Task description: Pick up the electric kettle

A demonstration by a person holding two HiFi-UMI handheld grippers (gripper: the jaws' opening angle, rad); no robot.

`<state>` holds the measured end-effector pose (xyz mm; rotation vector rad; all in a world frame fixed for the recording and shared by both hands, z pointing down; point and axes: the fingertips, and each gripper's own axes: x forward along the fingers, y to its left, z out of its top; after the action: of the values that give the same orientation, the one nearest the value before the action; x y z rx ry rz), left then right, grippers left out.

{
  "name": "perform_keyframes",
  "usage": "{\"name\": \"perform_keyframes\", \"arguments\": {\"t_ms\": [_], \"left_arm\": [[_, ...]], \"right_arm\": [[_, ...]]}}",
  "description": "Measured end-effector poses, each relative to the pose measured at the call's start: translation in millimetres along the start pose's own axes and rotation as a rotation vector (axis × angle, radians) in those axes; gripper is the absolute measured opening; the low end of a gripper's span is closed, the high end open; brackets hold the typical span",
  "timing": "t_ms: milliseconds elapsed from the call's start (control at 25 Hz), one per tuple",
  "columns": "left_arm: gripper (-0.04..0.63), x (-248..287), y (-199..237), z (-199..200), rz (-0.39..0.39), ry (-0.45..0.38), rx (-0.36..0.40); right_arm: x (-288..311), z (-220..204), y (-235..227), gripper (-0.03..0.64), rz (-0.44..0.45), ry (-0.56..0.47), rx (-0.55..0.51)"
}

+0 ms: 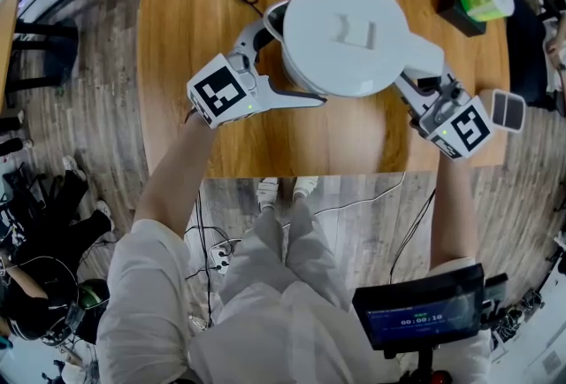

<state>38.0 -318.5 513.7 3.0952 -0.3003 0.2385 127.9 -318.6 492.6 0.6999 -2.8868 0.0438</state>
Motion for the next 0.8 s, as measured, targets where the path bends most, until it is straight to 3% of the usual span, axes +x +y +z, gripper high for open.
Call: {"name": "perform_keyframes", "arguments": {"t_ms": [800], "left_arm": [[0.581, -3, -4, 18, -0.02, -0.011, 0.006]], "right_arm": [[-6, 14, 5, 0.1, -0.018, -0.02, 0.01]]}}
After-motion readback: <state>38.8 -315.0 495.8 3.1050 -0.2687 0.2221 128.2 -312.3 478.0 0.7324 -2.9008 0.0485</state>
